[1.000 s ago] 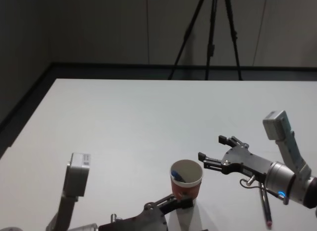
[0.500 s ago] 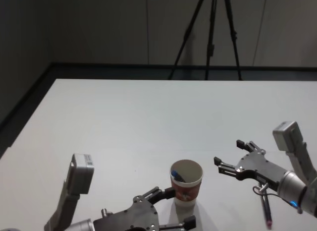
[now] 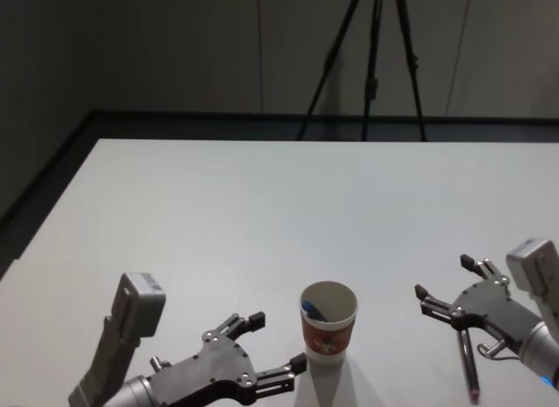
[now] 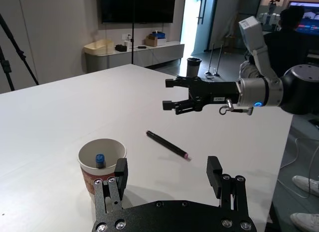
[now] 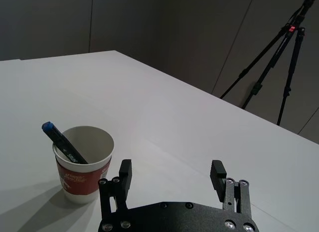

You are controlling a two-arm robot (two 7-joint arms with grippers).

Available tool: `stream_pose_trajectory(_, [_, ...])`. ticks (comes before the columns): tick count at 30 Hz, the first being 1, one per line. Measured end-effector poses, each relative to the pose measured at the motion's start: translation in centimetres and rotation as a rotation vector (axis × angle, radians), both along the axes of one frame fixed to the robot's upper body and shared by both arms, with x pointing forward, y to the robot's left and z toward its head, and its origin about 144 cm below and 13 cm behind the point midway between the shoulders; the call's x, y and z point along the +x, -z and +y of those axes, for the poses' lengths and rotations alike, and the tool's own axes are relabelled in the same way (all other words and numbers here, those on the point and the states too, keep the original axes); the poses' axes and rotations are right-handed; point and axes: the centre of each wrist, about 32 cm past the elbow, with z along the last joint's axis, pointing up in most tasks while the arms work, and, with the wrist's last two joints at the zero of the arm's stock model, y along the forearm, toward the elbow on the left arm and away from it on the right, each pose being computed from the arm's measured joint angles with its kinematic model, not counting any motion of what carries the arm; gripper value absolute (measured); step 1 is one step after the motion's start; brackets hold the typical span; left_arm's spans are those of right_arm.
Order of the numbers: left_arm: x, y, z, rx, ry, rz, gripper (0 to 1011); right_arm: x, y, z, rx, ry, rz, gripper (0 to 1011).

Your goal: Place the pen into the pen holder.

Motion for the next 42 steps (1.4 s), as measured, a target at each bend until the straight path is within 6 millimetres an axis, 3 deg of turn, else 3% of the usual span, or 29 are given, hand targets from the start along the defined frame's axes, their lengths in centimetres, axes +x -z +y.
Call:
stream_pose_trajectory(20, [0.7,1.6,1.6,0.158,-0.273,-0.1,1001,-3.8,1.0,-1.6,-0.108,0.165,-0.105,1001])
stream_pose_trajectory(42, [1.2,3.2,3.5,0.308,-0.544,-0.246,1002,-4.2,1.1,-1.8,-0.119,0.181,-0.119,1001])
